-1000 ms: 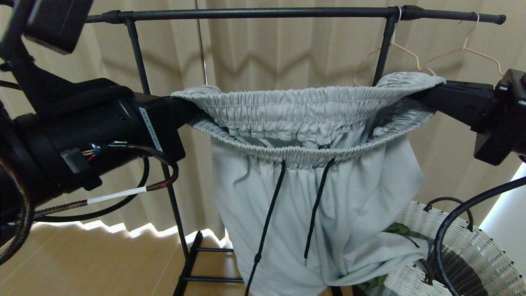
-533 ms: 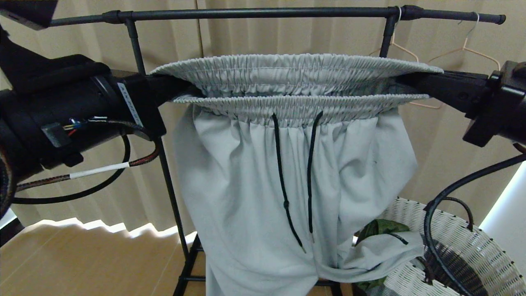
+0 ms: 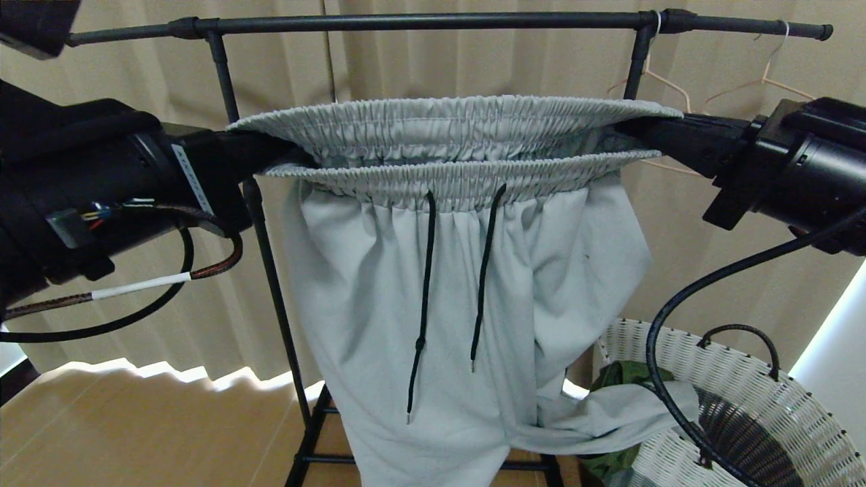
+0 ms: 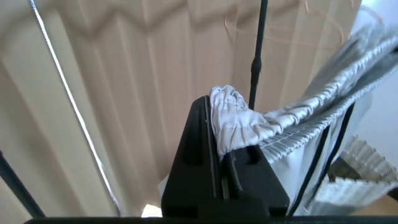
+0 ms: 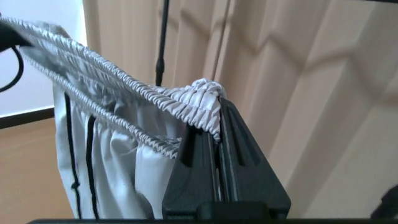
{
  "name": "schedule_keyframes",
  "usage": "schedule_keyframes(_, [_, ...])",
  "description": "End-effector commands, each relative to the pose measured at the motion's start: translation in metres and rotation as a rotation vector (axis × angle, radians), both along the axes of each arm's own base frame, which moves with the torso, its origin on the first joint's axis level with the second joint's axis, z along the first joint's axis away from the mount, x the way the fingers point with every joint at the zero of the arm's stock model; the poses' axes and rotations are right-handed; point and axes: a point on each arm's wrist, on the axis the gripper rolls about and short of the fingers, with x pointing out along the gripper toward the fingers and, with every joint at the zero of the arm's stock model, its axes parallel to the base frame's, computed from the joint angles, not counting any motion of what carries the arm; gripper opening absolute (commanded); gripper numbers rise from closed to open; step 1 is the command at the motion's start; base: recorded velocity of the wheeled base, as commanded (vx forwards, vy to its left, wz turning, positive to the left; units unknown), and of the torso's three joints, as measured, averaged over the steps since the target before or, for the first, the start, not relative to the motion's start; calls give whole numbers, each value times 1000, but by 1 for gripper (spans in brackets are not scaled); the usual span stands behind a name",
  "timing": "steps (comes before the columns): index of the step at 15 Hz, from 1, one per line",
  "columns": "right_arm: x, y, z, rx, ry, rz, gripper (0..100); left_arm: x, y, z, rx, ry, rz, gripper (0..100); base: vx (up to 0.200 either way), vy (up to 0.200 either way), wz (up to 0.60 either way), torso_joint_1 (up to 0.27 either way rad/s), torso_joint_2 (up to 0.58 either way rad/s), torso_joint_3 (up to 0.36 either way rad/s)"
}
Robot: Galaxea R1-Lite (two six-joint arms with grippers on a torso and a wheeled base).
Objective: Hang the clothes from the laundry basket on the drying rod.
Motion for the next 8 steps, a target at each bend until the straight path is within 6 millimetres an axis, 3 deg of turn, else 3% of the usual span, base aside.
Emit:
schedule_keyframes(1, [0,-6,1,0,-3,-24,0,8,-10,-11,27,40,-15,0,0,0,0,0,0,0])
schedule_keyframes(3, [7,-17,-10,-33,32,-85,0,22,-19,-25,68,99,-12,0,0,0,0,0,0,0])
schedule_keyframes(8, [10,-26,-32,-66,100,-128,0,25,-27,-44,143,213,-26,0,0,0,0,0,0,0])
